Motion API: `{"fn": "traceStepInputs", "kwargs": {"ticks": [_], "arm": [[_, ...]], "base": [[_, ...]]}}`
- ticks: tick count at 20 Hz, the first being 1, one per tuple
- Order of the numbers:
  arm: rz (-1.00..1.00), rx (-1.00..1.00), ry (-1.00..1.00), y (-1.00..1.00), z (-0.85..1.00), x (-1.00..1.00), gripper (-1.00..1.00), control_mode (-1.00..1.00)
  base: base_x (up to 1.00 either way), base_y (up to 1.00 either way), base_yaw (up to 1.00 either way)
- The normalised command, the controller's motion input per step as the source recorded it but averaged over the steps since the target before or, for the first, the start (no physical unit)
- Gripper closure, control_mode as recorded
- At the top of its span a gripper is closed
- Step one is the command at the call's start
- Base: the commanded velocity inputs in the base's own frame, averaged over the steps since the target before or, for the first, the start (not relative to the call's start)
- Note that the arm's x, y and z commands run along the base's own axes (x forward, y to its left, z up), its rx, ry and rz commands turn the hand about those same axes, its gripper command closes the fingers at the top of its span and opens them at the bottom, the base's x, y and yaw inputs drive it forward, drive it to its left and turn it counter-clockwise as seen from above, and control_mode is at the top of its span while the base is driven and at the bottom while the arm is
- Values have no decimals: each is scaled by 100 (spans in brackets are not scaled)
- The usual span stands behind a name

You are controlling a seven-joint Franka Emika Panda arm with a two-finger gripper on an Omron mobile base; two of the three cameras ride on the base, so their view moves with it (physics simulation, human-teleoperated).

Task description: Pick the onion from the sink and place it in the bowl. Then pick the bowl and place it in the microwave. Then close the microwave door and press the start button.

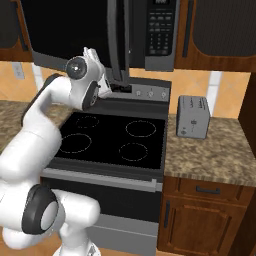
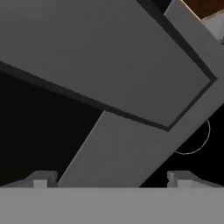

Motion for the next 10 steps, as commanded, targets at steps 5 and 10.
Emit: {"fn": "traceStepInputs", "kwargs": {"ticks": [5, 10], "arm": [[22, -9, -10, -16, -1, 100, -100, -100], [23, -15, -20, 0, -13, 97, -100, -100]], "base": [[0, 0, 0], [0, 0, 0]]}}
